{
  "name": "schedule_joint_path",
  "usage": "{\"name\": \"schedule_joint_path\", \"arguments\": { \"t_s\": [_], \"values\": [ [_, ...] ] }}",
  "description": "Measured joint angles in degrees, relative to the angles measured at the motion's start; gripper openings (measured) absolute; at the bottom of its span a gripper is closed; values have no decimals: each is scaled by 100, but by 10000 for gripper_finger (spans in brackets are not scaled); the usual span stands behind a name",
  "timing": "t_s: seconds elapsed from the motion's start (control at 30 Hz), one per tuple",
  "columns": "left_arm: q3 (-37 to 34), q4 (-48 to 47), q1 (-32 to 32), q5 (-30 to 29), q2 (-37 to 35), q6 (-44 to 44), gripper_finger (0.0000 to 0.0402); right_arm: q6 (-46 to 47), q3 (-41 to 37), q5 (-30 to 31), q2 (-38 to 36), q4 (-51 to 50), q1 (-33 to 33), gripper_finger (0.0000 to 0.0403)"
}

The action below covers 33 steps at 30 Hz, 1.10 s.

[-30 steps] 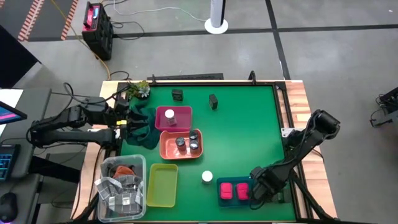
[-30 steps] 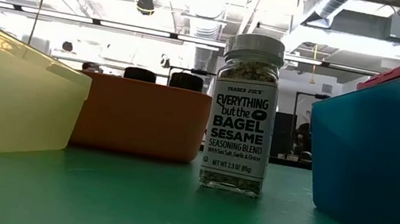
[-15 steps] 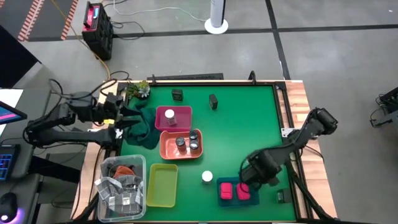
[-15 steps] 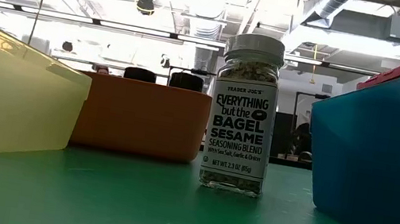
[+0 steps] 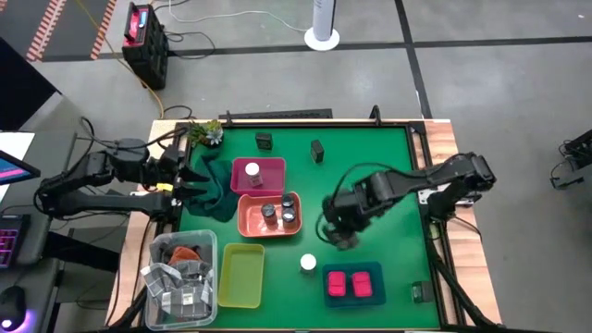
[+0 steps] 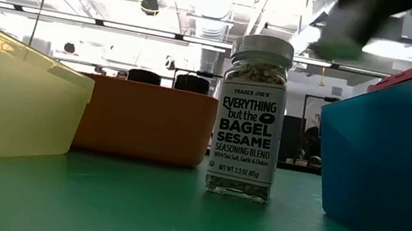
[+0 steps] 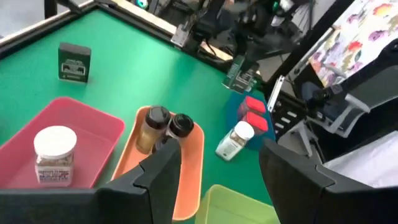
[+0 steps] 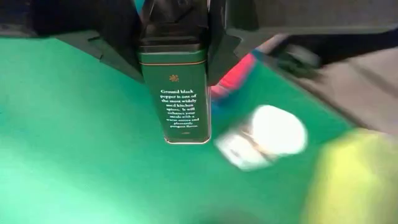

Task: Sort spices by type
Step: Put the bottom left green seasoning can into the yellow bin

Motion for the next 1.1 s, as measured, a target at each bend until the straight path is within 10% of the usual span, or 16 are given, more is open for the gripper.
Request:
{"name": "schedule_joint_path", "arguments": {
  "t_s": [0.53,1.1],
  "values": [
    [-2,484,0,859,1843,-215,206,-1254,230,39,405,2087,-627,160],
    [-2,2735,-306,1750,3071,1387,270,-4142,3746,269,2200,508,-944,160]
  ]
}}
